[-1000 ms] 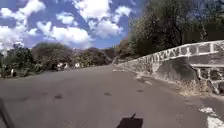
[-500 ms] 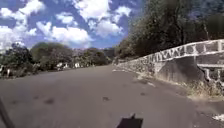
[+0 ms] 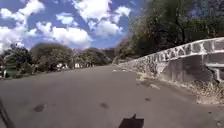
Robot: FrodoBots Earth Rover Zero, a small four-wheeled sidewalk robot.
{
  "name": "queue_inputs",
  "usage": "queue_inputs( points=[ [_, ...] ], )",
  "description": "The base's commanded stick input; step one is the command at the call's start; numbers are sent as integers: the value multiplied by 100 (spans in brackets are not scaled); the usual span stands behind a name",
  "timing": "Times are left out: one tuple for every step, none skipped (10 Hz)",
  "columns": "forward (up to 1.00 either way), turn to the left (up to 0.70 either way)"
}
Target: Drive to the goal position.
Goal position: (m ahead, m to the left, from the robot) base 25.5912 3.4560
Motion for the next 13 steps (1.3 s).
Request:
queue_inputs(
  points=[
    [50,0],
    [50,0],
    [50,0],
    [50,0],
    [50,1],
    [50,26],
    [50,50],
    [50,50],
    [50,7],
    [50,3],
    [50,0],
    [50,0],
    [50,0]
  ],
)
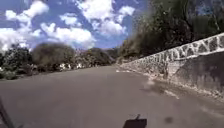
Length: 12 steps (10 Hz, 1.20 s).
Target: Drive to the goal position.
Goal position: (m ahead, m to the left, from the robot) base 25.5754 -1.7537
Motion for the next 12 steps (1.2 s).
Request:
queue_inputs(
  points=[
    [50,0],
    [50,0],
    [50,0],
    [50,0],
    [50,0],
    [50,0],
    [50,0],
    [50,0],
    [50,0],
    [50,0],
    [50,0],
    [50,0]
  ],
)
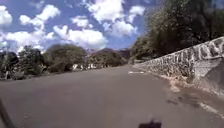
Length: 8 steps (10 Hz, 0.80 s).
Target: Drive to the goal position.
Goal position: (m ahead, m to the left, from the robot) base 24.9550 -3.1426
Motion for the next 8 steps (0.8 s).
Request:
queue_inputs(
  points=[
    [50,0],
    [50,0],
    [50,0],
    [50,0],
    [50,0],
    [50,0],
    [50,0],
    [50,0]
  ],
)
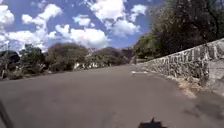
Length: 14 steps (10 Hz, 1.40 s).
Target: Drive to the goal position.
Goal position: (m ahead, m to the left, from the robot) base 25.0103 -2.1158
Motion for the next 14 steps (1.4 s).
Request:
queue_inputs(
  points=[
    [50,0],
    [50,0],
    [50,0],
    [50,0],
    [50,0],
    [50,0],
    [50,0],
    [50,0],
    [50,0],
    [50,0],
    [50,0],
    [50,0],
    [50,0],
    [50,0]
  ],
)
